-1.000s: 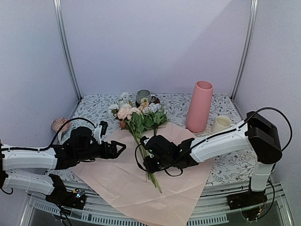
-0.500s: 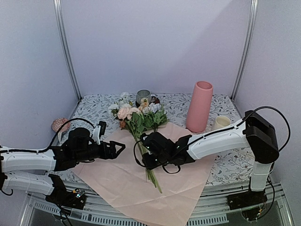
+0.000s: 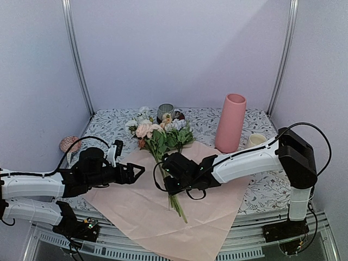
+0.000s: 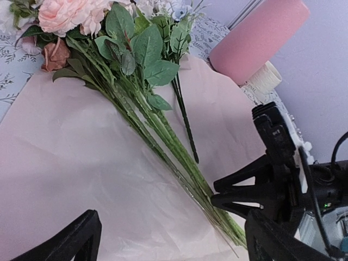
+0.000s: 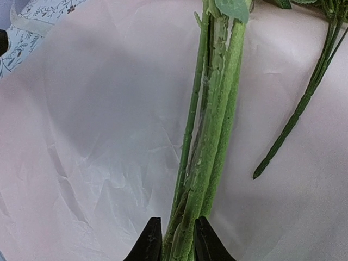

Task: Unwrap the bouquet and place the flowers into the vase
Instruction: Pick up the fake flower from the flattened wrapping paper.

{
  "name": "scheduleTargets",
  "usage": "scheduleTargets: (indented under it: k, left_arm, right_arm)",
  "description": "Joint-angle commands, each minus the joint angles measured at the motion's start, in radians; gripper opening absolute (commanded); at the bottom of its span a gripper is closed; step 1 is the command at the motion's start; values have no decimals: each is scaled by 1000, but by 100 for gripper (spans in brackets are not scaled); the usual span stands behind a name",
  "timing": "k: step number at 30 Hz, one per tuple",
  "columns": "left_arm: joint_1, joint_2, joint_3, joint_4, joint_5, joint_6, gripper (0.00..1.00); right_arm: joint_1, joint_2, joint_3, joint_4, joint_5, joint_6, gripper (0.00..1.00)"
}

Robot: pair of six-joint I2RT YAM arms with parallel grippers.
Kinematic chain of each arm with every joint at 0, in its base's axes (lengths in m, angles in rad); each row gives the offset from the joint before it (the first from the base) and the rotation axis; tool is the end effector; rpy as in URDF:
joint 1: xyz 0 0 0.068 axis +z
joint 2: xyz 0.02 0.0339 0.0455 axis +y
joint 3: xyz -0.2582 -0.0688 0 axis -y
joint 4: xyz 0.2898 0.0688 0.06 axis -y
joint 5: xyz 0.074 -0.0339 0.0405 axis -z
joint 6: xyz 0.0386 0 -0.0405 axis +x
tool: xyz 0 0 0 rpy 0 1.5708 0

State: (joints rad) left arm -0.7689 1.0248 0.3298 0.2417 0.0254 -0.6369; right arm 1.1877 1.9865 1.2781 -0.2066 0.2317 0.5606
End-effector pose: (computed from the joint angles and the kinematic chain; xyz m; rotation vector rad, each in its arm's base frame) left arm 0.1777 -0.1733 0.1454 0.1586 2.1416 -0.8887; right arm 0.1770 0.4154 0.1183 -0.6796 2.4180 0.4674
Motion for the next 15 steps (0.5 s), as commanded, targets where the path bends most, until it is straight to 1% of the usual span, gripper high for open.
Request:
scheduleTargets:
  k: [1,9,10,15]
  left_arm:
    - [14,-12,-6,-8,1,17,94]
    - [14,-28,6,-36,-12,31,94]
    - [14,-33,8,-39,-13,33,94]
    - [14,-49,22,-58,-21,47,94]
  right_arm:
    - [-8,40,33,-18,15,-2,23]
    - [-11,73,64,-21,8,-3,20]
    - [-11,72,68,-23,10,-4,15]
    - [-11,40,72,-23,33,-5,4]
